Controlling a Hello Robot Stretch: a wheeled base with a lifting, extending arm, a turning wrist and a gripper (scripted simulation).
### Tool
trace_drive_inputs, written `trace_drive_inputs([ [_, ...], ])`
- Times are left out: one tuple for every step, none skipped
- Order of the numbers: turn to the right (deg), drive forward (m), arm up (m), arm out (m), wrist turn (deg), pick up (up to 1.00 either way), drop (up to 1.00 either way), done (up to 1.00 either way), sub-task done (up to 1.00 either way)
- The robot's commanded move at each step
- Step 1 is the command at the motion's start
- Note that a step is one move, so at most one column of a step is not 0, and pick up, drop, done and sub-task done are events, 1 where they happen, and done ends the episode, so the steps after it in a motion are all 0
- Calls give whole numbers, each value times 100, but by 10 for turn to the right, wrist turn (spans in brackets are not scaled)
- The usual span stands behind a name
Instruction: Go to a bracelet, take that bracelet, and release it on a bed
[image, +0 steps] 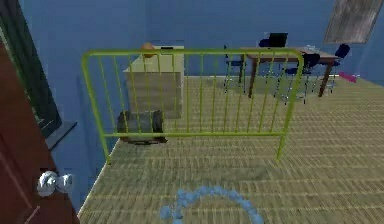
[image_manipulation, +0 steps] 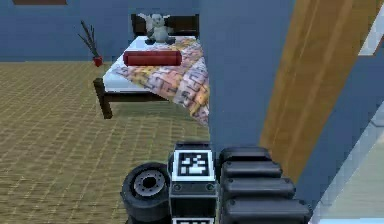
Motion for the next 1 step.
trace_drive_inputs([
  [450, 0, 0, 0, 0, 0, 0, 0, 0],
])
